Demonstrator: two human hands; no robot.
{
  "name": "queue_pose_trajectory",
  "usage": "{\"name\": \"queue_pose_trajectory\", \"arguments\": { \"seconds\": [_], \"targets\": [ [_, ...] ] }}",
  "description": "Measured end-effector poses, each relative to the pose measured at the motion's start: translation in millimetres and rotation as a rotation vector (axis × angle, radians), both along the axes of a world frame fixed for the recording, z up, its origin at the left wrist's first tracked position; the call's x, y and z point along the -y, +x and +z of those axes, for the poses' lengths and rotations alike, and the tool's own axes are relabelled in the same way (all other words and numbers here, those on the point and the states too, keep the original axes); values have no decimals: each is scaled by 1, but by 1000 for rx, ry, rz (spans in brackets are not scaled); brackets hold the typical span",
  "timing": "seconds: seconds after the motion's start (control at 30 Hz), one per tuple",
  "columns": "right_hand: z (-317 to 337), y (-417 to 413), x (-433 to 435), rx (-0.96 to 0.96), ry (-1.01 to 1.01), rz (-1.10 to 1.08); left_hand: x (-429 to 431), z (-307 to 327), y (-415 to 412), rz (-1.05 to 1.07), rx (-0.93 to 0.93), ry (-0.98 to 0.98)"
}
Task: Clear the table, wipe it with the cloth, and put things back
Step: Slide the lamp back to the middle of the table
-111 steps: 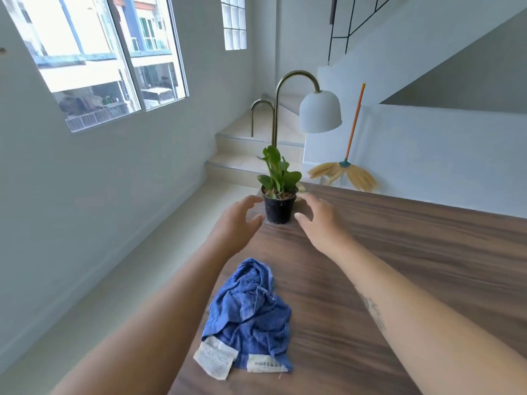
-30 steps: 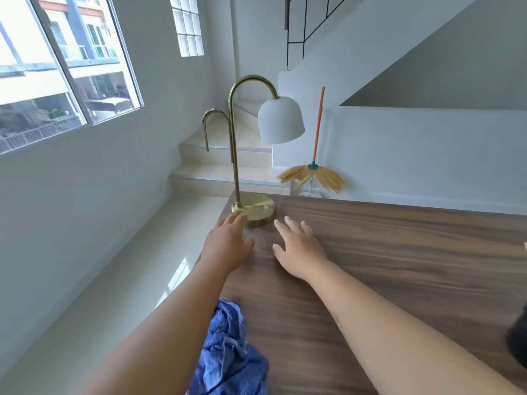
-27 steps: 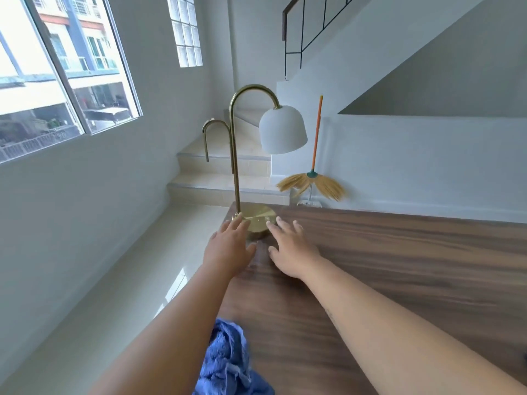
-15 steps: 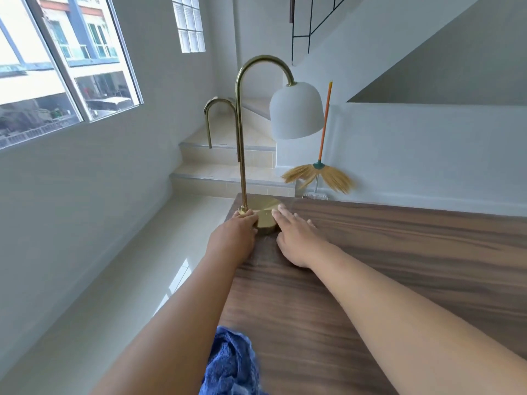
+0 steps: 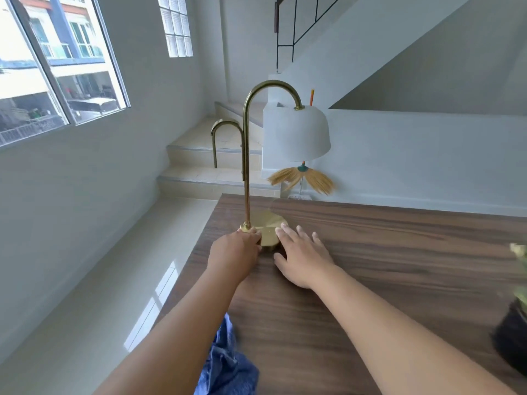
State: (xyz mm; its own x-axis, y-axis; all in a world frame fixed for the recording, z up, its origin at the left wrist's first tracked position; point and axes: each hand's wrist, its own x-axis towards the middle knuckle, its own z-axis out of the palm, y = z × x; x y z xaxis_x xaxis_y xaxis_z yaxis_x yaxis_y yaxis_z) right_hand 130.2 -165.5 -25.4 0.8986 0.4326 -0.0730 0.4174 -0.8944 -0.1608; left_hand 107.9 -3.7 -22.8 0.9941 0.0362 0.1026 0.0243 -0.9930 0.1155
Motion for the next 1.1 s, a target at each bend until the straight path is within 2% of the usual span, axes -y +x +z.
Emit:
{"name": "queue_pose_trajectory", "arguments": {
  "seconds": [0.37,0.63,0.87,1.0,1.1],
  "targets": [
    [-5,-102,113,-24,72,-97,100,0,-89,-230,83,186],
    [-5,-150,164,-12,82,-144,154,1,-137,-283,163,240],
    [-8,-167,186,-12,93,-132,171,-2,-157,-284,135,274],
    [0,-170,182,-15,141,-148,165,3,-162,-312,132,208],
    [6,-175,173,121,200,-147,146,4,-167,-376,101,60]
  ]
}}
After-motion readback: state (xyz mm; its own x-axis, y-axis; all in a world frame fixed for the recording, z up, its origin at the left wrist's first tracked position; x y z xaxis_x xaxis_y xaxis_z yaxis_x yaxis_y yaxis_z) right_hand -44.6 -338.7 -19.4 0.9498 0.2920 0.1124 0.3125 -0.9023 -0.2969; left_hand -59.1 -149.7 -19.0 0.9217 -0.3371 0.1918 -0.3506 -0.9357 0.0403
